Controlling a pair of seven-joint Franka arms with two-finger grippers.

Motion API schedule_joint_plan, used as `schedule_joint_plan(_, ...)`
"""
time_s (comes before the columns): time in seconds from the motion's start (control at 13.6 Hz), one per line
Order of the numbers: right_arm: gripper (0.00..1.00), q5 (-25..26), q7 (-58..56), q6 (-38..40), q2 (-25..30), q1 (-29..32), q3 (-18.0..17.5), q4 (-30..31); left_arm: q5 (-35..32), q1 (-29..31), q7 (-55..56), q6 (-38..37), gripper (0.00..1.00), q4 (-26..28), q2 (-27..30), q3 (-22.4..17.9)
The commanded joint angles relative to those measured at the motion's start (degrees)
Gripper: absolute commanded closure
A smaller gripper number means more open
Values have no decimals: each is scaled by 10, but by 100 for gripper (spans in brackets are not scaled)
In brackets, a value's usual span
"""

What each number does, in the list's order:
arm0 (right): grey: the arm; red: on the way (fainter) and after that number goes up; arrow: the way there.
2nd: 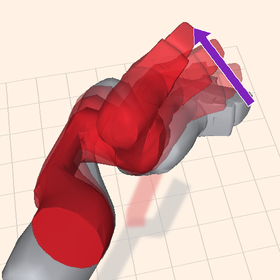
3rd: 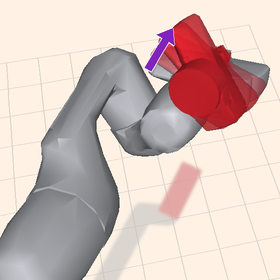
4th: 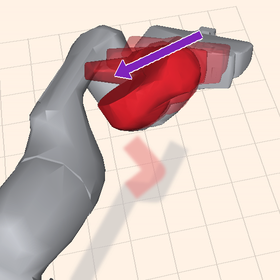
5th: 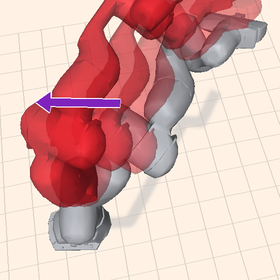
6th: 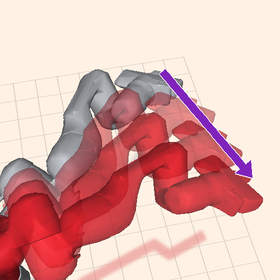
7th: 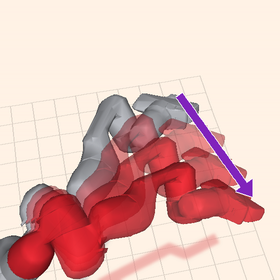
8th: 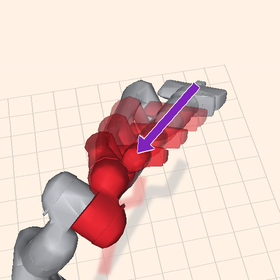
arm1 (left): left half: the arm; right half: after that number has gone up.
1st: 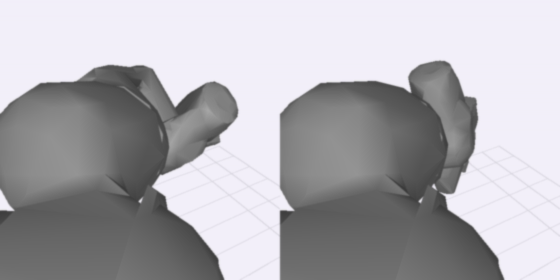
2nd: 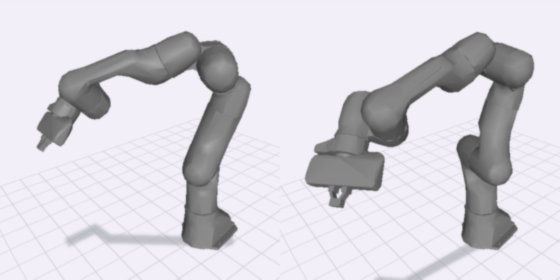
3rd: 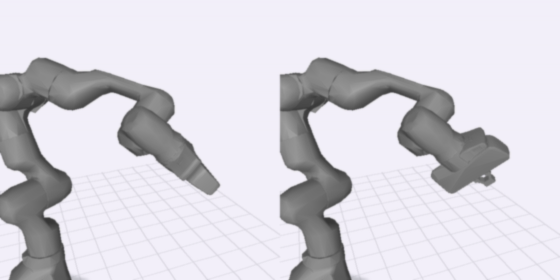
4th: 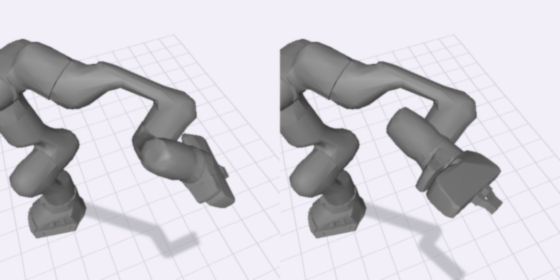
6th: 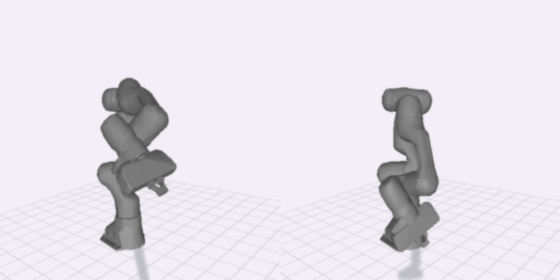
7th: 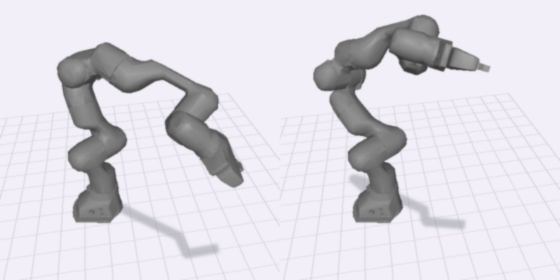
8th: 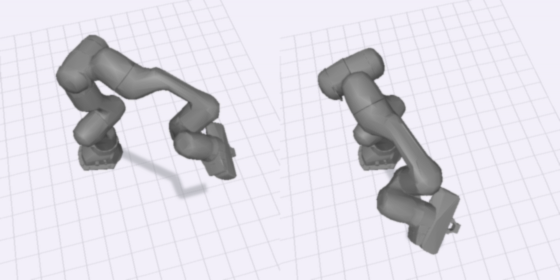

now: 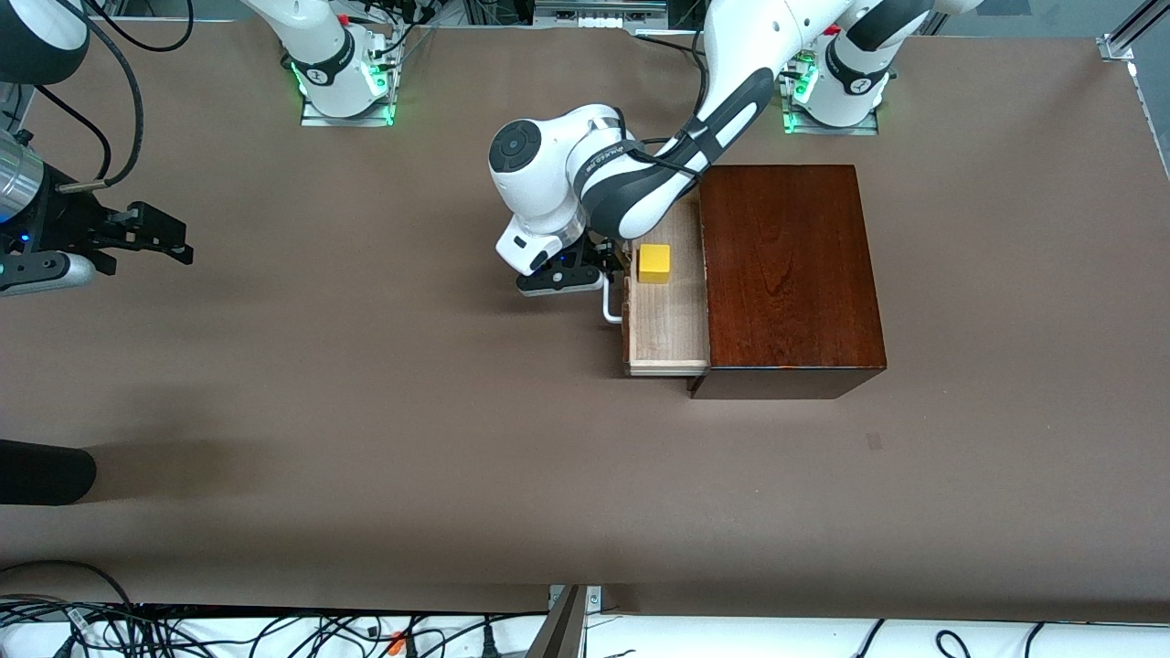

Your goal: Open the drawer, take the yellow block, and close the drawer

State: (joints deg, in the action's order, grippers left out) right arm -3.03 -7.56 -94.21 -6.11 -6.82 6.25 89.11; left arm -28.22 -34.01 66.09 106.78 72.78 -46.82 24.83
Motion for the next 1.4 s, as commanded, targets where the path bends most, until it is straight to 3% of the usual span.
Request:
schedule_joint_plan(0.0,0,-8,-2,2,-1,7,-4,-8,28,-31,33,38,0,-49,-30,19)
schedule_joint_plan(0.37,0,-8,-2,2,-1,7,-4,-8,36,-23,32,23,0,-48,-13,20)
schedule_joint_plan(0.88,0,-7,6,3,-1,5,-4,-8,43,-15,11,-88,0,-48,41,26)
schedule_joint_plan(1.32,0,-9,-2,5,-7,4,-5,-8,180,104,-118,-196,0,-16,219,24)
